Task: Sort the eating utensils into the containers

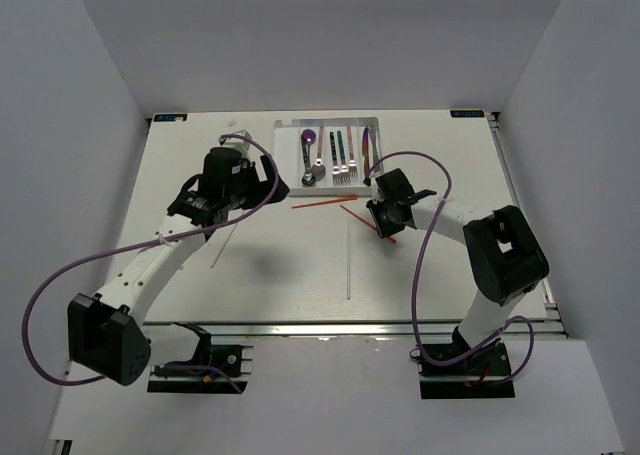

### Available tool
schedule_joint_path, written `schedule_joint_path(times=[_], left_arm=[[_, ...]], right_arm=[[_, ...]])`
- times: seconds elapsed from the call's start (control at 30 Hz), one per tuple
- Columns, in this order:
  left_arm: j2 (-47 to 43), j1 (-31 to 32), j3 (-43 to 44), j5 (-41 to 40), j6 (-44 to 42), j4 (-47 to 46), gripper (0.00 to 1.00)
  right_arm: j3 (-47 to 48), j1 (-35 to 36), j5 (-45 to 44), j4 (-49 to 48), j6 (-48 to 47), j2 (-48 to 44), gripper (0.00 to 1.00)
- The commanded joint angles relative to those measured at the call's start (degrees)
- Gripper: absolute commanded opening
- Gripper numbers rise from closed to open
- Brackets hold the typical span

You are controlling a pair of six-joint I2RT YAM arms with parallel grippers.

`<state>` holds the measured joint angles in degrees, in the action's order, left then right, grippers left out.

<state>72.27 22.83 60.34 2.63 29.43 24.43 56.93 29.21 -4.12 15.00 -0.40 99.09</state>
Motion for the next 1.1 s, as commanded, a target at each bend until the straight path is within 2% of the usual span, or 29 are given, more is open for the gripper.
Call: schedule_joint_path(times=[0.0,0.1,0.23,0.47,0.67,0.77,0.87,0.9,0.93,1.07], left_arm=[[-3.9,-0.1,0.6,0.7,-1.8,1.7,0.98],[-4.1,-0.1,1.6,0.5,-2.4,3.2,0.98],[-4.3,-0.1,1.9,1.4,-2.0,3.5,0.98],[-5.7,-0.1,0.0,3.9,2.0,1.6,0.98],[-7.8,0.1,-8.3,14.6,11.1,-15.2,0.98],[-8.1,1.5,-13.2,18.7,15.6,-30.3,0.98],[-6.9,4.3,-15.6,18.5,16.7,-35.6,0.98],[-6.3,5.7,-15.8,18.0,16.8,-37.8,0.98],[-5.2,6.3,-16.0,18.1,16.8,-39.1,0.98],[-3.0,8.5,-15.7,16.8,16.1,-43.0,0.98]], right_arm=[[-0.4,-1.4,-0.5,5.0,-0.7,2.6,0.25],[-1.6,-1.4,-0.2,6.3,-0.7,3.1,0.18],[-2.4,-1.1,1.0,7.1,-0.7,1.6,0.00],[-2.1,0.1,3.6,8.6,0.1,-7.0,0.00],[-3.1,0.0,17.1,4.3,2.4,-18.0,0.00],[-5.2,-0.1,23.1,-3.8,7.9,-21.6,0.00],[-8.5,-0.1,27.7,-17.1,21.3,-23.3,0.00],[-11.6,0.1,31.0,-26.7,28.8,-24.3,0.00],[-13.0,0.1,33.6,-31.4,32.1,-24.6,0.00],[-13.3,1.1,39.0,-39.5,39.4,-25.0,0.00]])
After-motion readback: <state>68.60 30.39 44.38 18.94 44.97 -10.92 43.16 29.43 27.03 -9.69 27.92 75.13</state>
